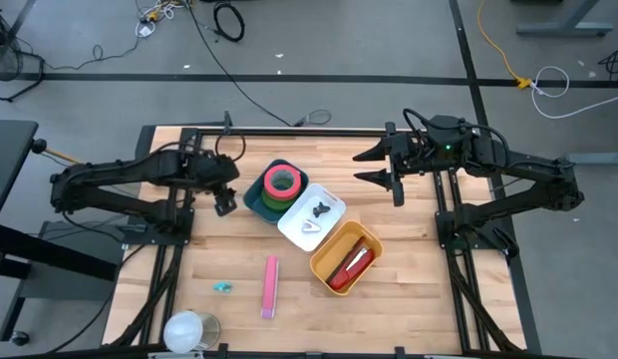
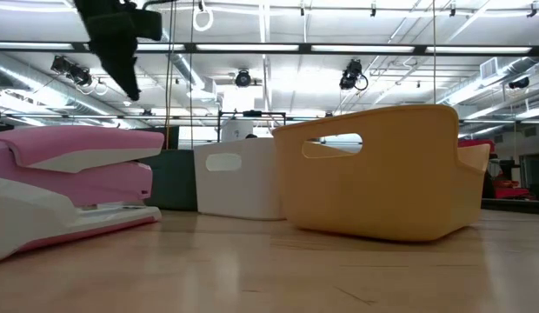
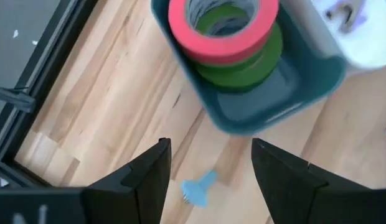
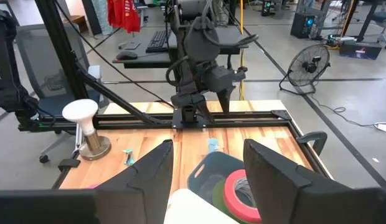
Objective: Pick and place Stapler, Stapler remover, tape
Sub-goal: Put the light blue staple remover into the white bin
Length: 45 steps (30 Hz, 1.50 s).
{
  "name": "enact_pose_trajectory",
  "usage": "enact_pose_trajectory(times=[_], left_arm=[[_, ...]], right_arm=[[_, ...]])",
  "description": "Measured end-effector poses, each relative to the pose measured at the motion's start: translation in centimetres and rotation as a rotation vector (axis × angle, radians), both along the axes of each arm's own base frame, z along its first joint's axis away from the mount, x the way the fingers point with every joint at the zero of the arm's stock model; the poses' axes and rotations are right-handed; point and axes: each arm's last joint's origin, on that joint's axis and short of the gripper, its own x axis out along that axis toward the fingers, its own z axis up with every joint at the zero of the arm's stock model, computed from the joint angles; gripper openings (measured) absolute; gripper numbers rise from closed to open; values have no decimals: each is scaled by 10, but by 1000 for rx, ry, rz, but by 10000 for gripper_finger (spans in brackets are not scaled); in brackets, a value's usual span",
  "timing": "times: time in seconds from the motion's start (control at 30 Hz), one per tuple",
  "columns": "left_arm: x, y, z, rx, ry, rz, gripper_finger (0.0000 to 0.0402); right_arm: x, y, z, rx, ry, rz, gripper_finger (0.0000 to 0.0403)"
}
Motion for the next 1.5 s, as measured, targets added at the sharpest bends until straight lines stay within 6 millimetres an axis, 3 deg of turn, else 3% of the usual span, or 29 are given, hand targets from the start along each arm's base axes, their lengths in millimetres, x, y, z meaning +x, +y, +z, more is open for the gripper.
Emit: enact_pose_trajectory(times=[0.13,0.33,0.57,1.07,1.5], left_arm=[[-5,-2,-15,-23,57,-75,224],[-9,-7,-36,-85,165,-325,225],[-12,-7,-45,-29,252,-494,227],[-19,3,-54,-22,326,-428,333],[-3,12,-68,-58,373,-420,342]], right_arm=[[0,0,0,0,0,0,194],[0,0,0,0,0,0,194],[0,0,0,6,0,-1,194],[0,0,0,5,0,-1,194],[-2,2,-2,-70,24,25,194]])
